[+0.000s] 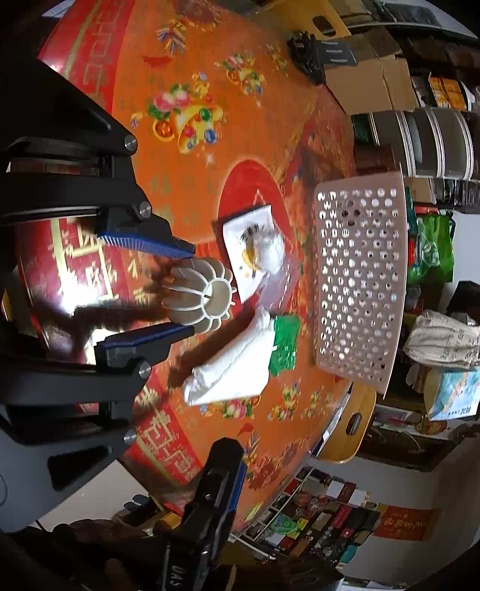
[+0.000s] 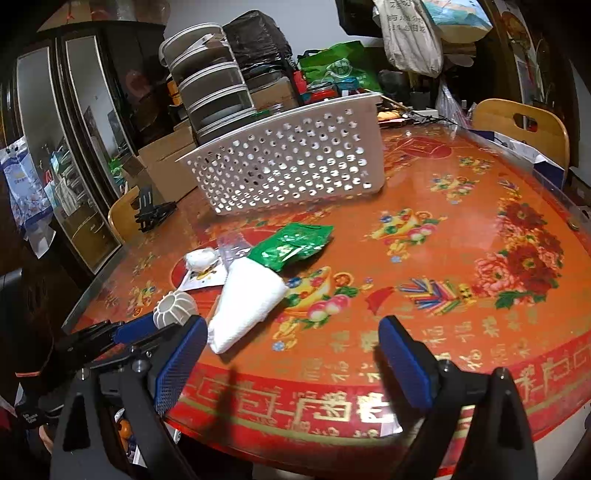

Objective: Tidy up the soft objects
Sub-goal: 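Grasp the white ribbed cup-shaped object with the left gripper, then lift the ribbed object with the left gripper while the right gripper grasps the white cloth, then carry the ribbed object and white cloth into the basket and release both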

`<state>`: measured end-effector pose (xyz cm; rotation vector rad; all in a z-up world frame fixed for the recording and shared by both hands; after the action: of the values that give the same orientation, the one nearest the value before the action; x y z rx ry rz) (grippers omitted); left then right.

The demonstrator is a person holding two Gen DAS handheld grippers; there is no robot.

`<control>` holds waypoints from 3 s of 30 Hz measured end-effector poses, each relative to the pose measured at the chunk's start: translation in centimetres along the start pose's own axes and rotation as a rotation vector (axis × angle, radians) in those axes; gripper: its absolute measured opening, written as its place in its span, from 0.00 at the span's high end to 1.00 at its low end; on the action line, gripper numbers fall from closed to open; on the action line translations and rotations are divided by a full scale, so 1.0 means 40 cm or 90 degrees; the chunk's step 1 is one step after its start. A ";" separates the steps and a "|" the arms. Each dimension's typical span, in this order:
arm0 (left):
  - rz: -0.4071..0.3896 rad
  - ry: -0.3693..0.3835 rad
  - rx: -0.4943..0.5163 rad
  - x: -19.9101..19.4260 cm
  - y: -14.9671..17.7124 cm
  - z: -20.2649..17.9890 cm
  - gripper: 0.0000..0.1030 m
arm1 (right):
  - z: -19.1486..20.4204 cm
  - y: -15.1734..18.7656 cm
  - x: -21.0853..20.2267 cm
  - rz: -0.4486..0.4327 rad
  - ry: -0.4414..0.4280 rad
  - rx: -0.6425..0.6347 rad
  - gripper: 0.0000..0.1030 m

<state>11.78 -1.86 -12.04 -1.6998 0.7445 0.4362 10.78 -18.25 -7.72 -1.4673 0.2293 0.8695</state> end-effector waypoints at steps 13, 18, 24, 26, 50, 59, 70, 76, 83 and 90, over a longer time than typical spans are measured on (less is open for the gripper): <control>-0.014 -0.024 -0.042 -0.023 -0.033 0.098 0.69 | 0.086 -0.034 0.124 0.055 -0.007 -0.062 0.10; -0.014 -0.021 -0.056 -0.025 -0.034 0.121 0.69 | 0.096 -0.035 0.138 0.062 0.009 -0.084 0.21; -0.012 -0.018 -0.064 -0.021 -0.032 0.130 0.69 | 0.093 -0.035 0.142 0.068 0.041 -0.113 0.38; -0.011 -0.016 -0.066 -0.019 -0.032 0.133 0.69 | 0.092 -0.036 0.145 0.069 0.049 -0.121 0.46; -0.039 -0.024 -0.073 -0.074 -0.076 0.144 0.69 | 0.088 -0.066 0.045 0.023 0.007 -0.113 0.64; -0.050 -0.019 -0.071 -0.085 -0.118 0.132 0.69 | 0.047 -0.095 0.006 0.004 0.018 -0.101 0.64; -0.055 0.005 -0.064 -0.078 -0.190 0.094 0.69 | 0.017 -0.168 -0.009 -0.019 0.003 -0.091 0.64; -0.063 0.026 -0.063 -0.083 -0.254 0.073 0.69 | 0.009 -0.234 -0.041 -0.036 0.006 -0.110 0.64; -0.081 0.045 -0.071 -0.102 -0.385 0.068 0.69 | -0.009 -0.358 -0.081 -0.061 0.016 -0.135 0.64; -0.091 0.054 -0.062 -0.109 -0.559 0.027 0.69 | -0.044 -0.484 -0.068 -0.051 0.020 -0.139 0.64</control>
<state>23.88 3.08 6.63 -1.8597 0.6672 0.3065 21.75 -18.36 8.53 -1.6819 0.0999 0.8259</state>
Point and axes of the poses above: each gripper's, at about its wrist camera, not at the fingertips, and x roughly the way its jaws point, z to its left, y to its underside, the point moved 8 cm from there along x, roughly the way its jaws point, and after that the axes turned 11 degrees about -x, right-handed, at the moved point
